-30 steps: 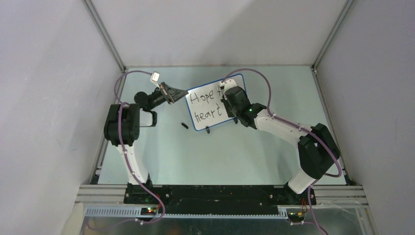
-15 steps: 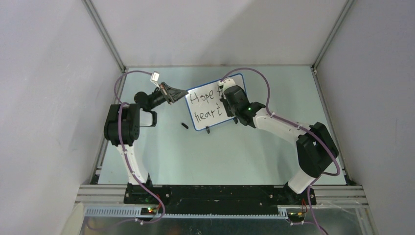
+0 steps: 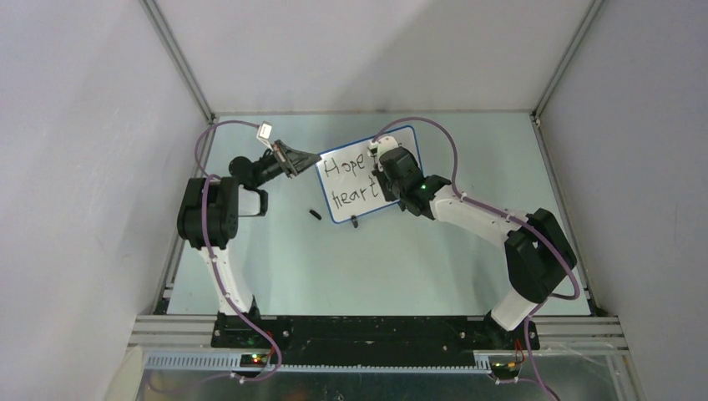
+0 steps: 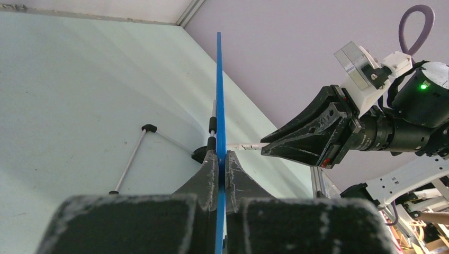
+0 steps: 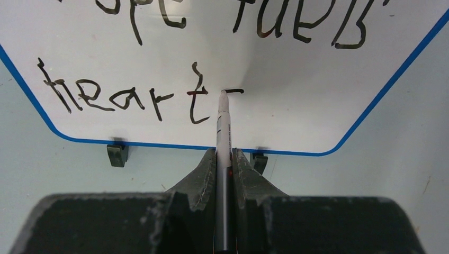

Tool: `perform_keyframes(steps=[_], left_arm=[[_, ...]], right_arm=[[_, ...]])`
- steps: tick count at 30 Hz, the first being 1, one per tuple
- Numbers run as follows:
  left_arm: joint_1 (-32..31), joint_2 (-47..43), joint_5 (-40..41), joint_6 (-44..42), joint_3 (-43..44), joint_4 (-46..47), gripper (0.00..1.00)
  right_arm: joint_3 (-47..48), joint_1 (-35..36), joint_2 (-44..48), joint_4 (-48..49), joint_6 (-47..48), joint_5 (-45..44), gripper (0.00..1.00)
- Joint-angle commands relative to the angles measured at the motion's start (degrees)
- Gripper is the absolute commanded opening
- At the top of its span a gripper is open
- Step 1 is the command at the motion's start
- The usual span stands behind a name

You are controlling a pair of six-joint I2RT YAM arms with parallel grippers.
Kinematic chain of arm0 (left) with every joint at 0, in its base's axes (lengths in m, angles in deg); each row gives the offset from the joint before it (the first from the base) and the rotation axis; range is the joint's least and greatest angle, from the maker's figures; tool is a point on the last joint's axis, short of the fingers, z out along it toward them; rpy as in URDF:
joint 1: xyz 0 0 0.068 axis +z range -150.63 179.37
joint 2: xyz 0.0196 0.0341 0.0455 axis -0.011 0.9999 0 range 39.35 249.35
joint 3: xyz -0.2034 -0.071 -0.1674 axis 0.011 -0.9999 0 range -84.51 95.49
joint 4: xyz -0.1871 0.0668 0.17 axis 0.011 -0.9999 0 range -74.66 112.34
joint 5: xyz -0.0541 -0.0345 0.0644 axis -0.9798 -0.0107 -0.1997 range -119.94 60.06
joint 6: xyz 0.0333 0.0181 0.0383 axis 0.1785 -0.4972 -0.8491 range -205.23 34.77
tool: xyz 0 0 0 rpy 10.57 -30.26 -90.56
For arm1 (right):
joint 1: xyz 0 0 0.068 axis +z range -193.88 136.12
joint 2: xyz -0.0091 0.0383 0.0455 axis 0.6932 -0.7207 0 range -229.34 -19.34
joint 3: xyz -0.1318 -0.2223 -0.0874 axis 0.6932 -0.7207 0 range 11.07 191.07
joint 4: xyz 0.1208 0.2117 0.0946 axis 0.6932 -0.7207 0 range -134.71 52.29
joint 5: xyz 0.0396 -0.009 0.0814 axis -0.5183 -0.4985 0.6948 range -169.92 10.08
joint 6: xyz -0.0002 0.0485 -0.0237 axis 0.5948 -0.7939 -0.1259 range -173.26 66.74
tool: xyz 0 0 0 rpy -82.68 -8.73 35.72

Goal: Write a sentence on the whiteboard

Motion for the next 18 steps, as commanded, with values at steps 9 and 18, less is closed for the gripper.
perform_keyframes(steps=[9, 18], left_arm=[[-0.8, -0.1, -1.9, -0.1, 0.8, 2.8, 0.00], [-0.8, -0.2, -2.0, -0.1, 0.7, 2.7, 0.00]], right_arm=[[1.3, 0.4, -0.7, -1.2, -0.6, -0.5, 0.00], [0.9, -0.6, -0.3, -2.4, -1.4, -2.5, 0.00]])
